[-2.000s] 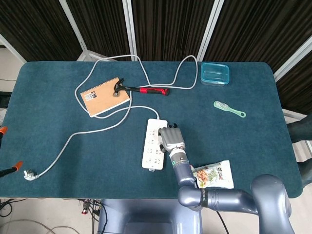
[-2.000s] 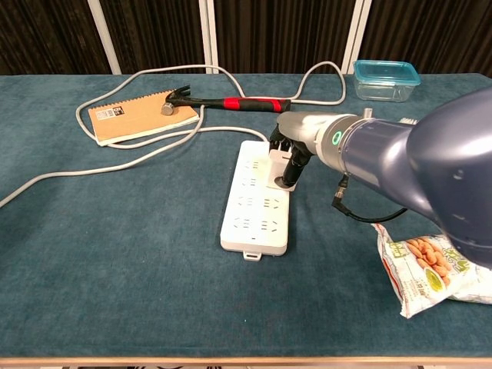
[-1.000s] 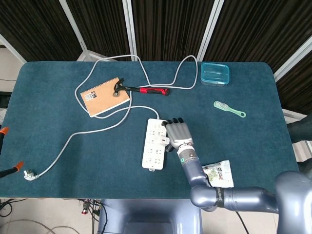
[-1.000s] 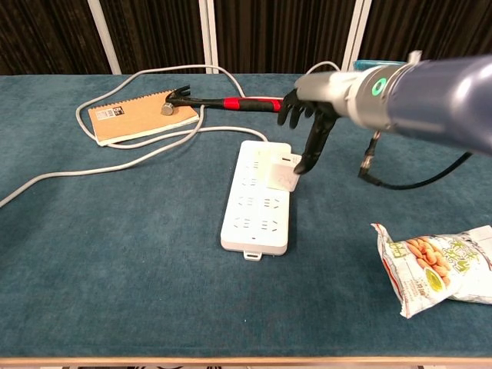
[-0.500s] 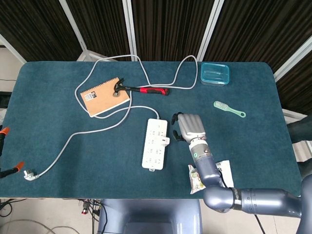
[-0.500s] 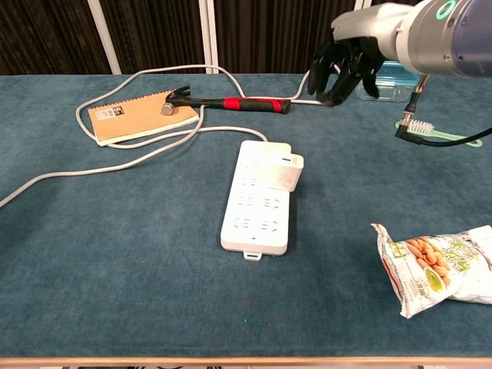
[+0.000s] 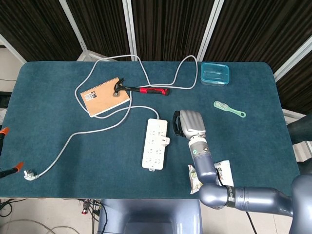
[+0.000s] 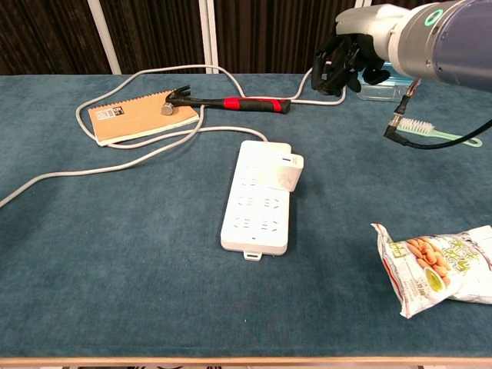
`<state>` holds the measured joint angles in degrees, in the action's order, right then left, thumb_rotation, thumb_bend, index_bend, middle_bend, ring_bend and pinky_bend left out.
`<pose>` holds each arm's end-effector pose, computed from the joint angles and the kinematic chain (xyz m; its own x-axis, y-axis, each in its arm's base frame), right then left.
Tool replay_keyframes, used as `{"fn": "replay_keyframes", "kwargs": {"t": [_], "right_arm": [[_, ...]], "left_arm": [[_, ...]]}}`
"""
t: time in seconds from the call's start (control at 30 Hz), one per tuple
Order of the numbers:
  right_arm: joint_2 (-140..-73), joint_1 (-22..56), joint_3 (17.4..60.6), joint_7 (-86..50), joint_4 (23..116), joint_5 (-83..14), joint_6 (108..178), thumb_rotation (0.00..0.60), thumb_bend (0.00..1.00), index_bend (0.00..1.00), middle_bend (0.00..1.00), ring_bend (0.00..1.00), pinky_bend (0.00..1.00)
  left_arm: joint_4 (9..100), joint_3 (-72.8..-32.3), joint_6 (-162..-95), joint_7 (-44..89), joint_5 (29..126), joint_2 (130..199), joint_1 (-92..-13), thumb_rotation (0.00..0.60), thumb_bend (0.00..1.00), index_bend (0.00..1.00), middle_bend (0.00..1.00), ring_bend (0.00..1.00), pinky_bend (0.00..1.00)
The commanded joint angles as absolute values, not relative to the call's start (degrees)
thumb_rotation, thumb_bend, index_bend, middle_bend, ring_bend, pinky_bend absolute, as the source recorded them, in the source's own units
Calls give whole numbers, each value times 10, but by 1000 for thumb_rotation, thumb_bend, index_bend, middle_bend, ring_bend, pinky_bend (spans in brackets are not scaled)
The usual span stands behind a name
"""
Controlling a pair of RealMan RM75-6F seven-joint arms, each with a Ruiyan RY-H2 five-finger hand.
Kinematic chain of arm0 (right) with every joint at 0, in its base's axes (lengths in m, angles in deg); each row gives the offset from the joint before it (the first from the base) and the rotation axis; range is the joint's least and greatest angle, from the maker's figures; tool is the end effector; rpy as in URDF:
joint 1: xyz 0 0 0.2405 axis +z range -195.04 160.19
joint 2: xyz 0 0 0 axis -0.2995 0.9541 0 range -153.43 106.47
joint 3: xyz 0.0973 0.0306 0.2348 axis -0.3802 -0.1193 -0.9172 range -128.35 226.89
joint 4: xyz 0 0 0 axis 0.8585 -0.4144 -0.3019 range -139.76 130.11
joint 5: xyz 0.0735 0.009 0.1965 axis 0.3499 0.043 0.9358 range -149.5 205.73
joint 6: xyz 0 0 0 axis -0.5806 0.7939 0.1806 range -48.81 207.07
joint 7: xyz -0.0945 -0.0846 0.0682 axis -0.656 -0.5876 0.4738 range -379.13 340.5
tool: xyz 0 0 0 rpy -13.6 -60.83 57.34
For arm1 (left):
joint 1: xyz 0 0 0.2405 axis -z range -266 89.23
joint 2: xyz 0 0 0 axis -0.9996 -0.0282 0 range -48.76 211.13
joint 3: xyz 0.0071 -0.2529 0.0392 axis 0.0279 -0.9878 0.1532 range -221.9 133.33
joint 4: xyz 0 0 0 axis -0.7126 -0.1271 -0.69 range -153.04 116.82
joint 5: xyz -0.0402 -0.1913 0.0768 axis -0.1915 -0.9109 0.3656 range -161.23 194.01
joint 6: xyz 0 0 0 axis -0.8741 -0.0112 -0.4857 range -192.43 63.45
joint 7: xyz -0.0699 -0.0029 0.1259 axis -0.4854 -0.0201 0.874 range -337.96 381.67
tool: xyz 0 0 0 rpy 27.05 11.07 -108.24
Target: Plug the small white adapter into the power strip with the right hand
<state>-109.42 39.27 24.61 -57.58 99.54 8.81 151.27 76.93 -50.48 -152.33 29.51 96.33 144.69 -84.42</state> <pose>-0.0520 -0.3655 0.0296 0.1766 -0.2846 0.9423 -0.9839 -0.0240 0.1771 -0.3117 0.1863 0.1783 0.4741 -0.0811 0.8768 0.8784 0.1118 -0.4646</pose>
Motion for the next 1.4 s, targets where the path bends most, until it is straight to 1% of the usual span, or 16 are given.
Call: {"fn": "replay_keyframes", "kwargs": {"t": [0.03, 0.13, 0.17, 0.2, 0.23, 0.3, 0.33, 0.43, 0.6, 0.7, 0.93, 1.4], "right_arm": [[-1098, 394, 245, -572, 987, 84, 1520, 600, 640, 927, 797, 817, 959], [-1097, 394, 249, -574, 989, 91, 1514, 600, 639, 849, 783, 775, 949], [-1094, 394, 251, -576, 991, 94, 1509, 600, 640, 863, 781, 776, 948], [-1091, 394, 254, -581, 991, 93, 1506, 600, 640, 911, 793, 797, 957], [-1090, 395, 256, -582, 989, 92, 1506, 600, 650, 961, 823, 829, 972], [-1097, 394, 254, -572, 984, 80, 1515, 600, 698, 1000, 887, 883, 998], [-1101, 393, 254, -568, 981, 74, 1521, 600, 725, 1000, 902, 894, 1000], [-1106, 394, 267, -577, 982, 72, 1518, 600, 756, 1000, 906, 897, 1000], [-1098, 400, 276, -591, 997, 103, 1476, 600, 757, 1000, 906, 898, 1000], [-1105, 407, 280, -595, 995, 102, 1474, 600, 757, 1000, 906, 898, 1000], [-1143, 423, 283, -604, 982, 107, 1500, 600, 757, 1000, 906, 899, 1000], [-1211, 453, 260, -613, 944, 122, 1535, 600, 757, 1000, 906, 898, 1000]], "left_arm": [[770, -505, -1524, 294, 963, 1446, -844, 600, 71, 92, 0, 0, 0], [770, -505, -1524, 294, 964, 1446, -845, 600, 71, 92, 0, 0, 0], [770, -504, -1524, 294, 964, 1446, -845, 600, 71, 92, 0, 0, 0], [771, -504, -1523, 295, 965, 1446, -844, 600, 71, 92, 0, 0, 0], [771, -503, -1523, 295, 965, 1446, -844, 600, 71, 92, 0, 0, 0], [771, -503, -1523, 295, 966, 1446, -844, 600, 70, 92, 0, 0, 0], [772, -503, -1523, 295, 965, 1446, -844, 600, 71, 92, 0, 0, 0], [771, -503, -1522, 296, 965, 1446, -844, 600, 71, 92, 0, 0, 0], [771, -501, -1519, 300, 965, 1448, -843, 600, 71, 92, 0, 0, 0], [771, -502, -1520, 299, 965, 1448, -843, 600, 71, 92, 0, 0, 0], [770, -502, -1516, 299, 963, 1448, -842, 600, 71, 92, 0, 0, 0], [770, -503, -1512, 292, 960, 1445, -841, 600, 71, 92, 0, 0, 0]]}}
